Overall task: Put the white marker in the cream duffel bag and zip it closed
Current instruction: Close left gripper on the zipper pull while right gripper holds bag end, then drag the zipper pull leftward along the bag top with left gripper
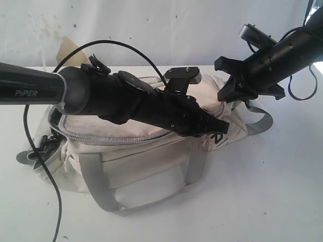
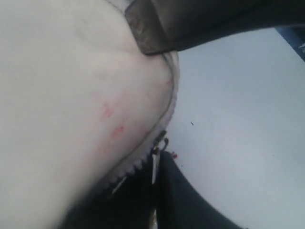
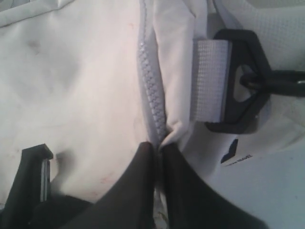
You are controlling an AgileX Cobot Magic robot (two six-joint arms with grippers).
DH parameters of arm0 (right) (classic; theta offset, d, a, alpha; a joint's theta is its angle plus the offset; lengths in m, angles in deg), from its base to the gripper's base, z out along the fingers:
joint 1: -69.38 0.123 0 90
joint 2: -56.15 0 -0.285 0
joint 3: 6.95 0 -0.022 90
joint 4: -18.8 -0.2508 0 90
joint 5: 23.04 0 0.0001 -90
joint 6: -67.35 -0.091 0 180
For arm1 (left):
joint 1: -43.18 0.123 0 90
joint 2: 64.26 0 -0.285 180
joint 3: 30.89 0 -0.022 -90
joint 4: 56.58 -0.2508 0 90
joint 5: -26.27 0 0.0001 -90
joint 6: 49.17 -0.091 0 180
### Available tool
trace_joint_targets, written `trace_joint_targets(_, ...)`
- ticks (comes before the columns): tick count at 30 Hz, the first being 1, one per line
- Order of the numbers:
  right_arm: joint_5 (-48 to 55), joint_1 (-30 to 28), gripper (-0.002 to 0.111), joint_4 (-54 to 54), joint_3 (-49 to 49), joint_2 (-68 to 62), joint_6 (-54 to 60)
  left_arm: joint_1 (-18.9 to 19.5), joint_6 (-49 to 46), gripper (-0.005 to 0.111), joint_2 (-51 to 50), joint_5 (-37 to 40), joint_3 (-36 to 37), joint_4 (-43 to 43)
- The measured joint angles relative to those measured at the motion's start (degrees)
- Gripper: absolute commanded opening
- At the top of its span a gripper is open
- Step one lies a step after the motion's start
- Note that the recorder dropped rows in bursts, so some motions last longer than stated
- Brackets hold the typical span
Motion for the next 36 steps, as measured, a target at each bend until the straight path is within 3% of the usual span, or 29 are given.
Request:
trace_joint_targets(11, 0.46, 0.0, 0.0, 0.82, 0.0, 0.0, 0.0, 4.4, 0.23, 0.0, 1.16, 16.72, 0.0, -0.21)
trace_joint_targets(25, 1.23, 0.0, 0.0, 1.61, 0.0, 0.0, 0.0, 13.98, 5.17, 0.0, 1.2, 40.48, 0.0, -0.53)
trace_joint_targets(36, 0.33, 0.0, 0.0, 2.94, 0.0, 0.0, 0.0, 15.21, 14.52, 0.0, 5.28, 43.05, 0.0, -14.2)
